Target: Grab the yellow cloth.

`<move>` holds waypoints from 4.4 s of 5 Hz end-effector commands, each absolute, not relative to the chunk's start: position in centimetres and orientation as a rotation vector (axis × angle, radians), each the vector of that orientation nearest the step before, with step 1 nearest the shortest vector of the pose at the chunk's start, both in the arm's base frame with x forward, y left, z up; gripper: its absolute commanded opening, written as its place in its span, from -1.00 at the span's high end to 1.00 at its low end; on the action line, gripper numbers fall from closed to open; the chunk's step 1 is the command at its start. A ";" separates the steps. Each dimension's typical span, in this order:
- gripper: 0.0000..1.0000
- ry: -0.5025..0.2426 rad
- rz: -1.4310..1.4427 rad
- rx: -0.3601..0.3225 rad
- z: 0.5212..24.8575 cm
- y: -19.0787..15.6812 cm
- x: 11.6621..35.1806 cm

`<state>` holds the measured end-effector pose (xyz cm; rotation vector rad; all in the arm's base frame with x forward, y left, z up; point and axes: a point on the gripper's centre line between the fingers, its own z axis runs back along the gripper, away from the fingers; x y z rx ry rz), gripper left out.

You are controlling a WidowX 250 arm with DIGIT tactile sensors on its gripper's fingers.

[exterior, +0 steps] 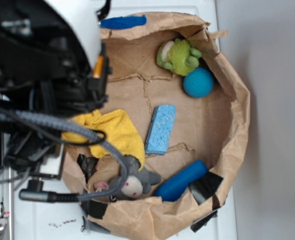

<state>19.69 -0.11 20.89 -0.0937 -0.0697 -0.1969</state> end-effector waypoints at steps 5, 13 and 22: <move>-1.00 -0.073 -0.281 -0.043 8.9 1.2 22.2; 1.00 -0.088 -0.360 -0.106 4.7 -0.3 21.5; 1.00 -0.106 0.226 -0.066 17.9 1.5 23.5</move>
